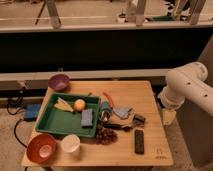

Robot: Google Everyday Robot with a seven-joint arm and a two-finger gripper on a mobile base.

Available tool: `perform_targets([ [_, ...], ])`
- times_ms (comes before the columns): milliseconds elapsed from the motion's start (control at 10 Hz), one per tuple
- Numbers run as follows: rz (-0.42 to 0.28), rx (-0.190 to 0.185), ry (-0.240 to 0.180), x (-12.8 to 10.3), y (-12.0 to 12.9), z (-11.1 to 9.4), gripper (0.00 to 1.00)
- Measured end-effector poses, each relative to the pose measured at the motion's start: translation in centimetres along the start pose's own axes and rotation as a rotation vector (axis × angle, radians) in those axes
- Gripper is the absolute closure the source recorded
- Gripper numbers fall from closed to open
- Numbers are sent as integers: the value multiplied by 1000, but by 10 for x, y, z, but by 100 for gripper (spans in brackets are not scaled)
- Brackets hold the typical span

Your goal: Wipe table surface with towel

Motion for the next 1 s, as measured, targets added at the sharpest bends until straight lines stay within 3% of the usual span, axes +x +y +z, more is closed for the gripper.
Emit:
perform_targets([
  [300, -7, 5, -39, -29, -10, -2, 20],
  [600, 2, 9, -65, -34, -15, 2, 20],
  [1000, 12, 10, -108, -65, -21, 9, 20],
])
